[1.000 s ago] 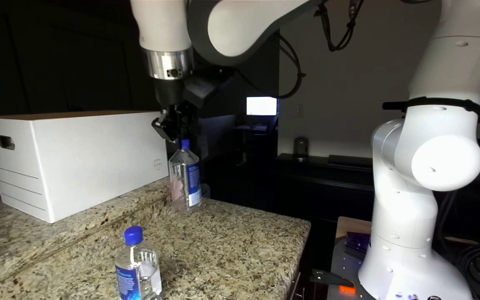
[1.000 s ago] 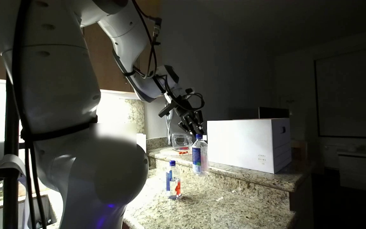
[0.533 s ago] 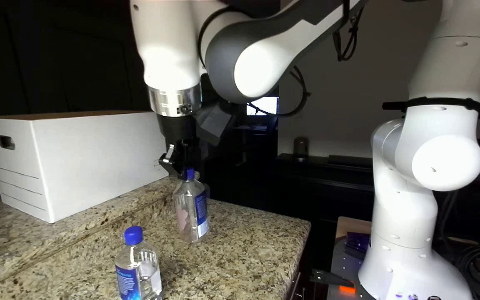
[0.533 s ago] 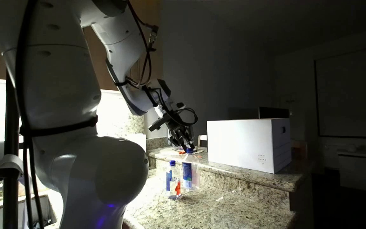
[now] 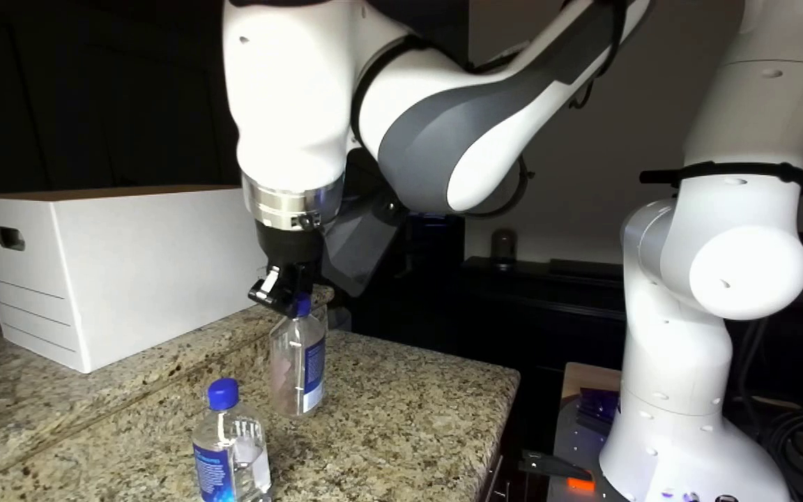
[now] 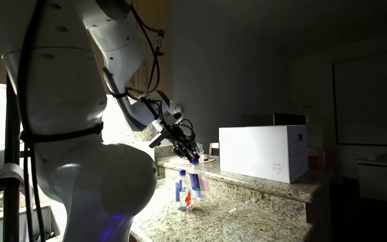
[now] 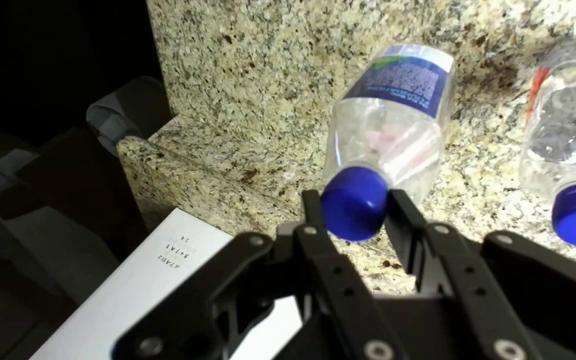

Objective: Remove the water bottles from the box and put them on the counter

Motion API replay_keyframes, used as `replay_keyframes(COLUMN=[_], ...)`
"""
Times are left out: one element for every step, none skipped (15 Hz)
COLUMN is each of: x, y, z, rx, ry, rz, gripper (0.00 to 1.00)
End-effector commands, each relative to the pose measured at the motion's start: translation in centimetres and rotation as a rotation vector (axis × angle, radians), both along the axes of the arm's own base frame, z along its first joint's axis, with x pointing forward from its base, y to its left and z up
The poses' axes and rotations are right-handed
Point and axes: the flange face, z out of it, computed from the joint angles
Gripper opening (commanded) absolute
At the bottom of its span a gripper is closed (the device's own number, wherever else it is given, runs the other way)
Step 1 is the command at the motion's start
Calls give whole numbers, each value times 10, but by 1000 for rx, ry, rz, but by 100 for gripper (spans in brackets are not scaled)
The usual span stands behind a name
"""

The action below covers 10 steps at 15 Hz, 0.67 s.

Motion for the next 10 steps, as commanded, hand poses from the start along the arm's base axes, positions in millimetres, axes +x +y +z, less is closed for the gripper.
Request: replay_keyframes(x=[-10,-10,-10,-11,-11,-11,-11,-11,-10,-10], y=[-1,-2,-3,-4,-5,-5,-5,-5,-5,-4], z=[-14,-19,-22,-25,-28,-32,-36,-39,-43,-46], rx=[33,37,40,42,42,46,51,57,63,67], ry=[-33,-34,-32,-28,-26,-22,-18,-11,-5,-2], rz=[-31,-40,-49,-55,-59,-63,-67,-68,-69,-69], gripper=[15,15,15,15,15,15,15,15,15,15])
